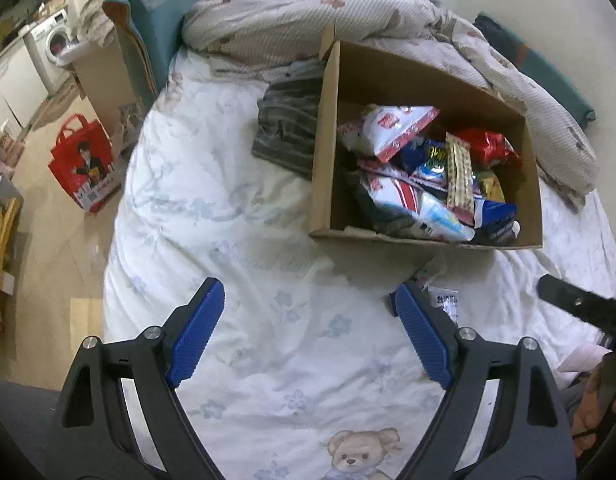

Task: Organize snacks
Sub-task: 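Move both open grippers back toward the rice cake bar and purple bar, then grasp the rice cake bar with the right gripper while the left grasps the purple bar, then carry both bars over the box and release them inside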

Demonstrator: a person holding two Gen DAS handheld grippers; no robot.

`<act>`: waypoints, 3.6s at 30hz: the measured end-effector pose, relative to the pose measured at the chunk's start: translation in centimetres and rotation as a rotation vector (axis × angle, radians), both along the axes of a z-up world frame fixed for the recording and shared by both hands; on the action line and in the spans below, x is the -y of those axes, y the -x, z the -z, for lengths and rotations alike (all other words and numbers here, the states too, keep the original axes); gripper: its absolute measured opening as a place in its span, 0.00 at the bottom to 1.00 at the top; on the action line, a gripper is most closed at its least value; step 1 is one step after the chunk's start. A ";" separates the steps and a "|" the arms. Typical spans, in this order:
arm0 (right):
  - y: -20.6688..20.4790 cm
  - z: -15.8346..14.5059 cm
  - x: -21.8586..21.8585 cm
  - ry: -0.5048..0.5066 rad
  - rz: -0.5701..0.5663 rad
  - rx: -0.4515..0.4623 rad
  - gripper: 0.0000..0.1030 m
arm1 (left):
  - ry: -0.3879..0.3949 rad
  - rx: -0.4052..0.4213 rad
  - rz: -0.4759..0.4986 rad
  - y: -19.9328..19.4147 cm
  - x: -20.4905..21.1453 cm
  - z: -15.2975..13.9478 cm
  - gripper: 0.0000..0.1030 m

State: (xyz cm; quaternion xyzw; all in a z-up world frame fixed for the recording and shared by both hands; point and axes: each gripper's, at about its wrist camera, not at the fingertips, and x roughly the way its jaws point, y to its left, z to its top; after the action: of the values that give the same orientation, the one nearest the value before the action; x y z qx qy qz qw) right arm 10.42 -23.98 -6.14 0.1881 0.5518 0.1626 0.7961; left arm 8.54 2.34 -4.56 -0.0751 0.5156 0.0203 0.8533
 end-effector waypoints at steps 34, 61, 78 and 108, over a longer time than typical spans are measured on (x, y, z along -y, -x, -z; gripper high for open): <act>-1.3 9.6 -7.6 0.277 -0.207 -0.215 0.32 | -0.024 -0.072 0.057 -1.0 2.2 1.2 0.83; 0.7 3.2 4.3 -0.032 0.106 -0.143 0.32 | -0.169 -0.178 0.391 -7.0 14.6 11.1 0.72; 0.2 2.4 2.8 -0.062 0.084 -0.111 0.32 | -0.114 -0.261 0.383 -5.8 12.8 11.1 0.13; 1.0 -0.8 1.0 -0.143 0.008 0.020 0.32 | 0.029 -0.059 0.186 1.3 6.1 -1.7 0.13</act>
State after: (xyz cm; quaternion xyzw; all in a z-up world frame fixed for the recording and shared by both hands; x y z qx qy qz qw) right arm 9.39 -25.00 -5.29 0.2449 0.5302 0.2004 0.7866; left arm 7.25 -3.72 -2.85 -0.0386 0.5454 -0.0645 0.8348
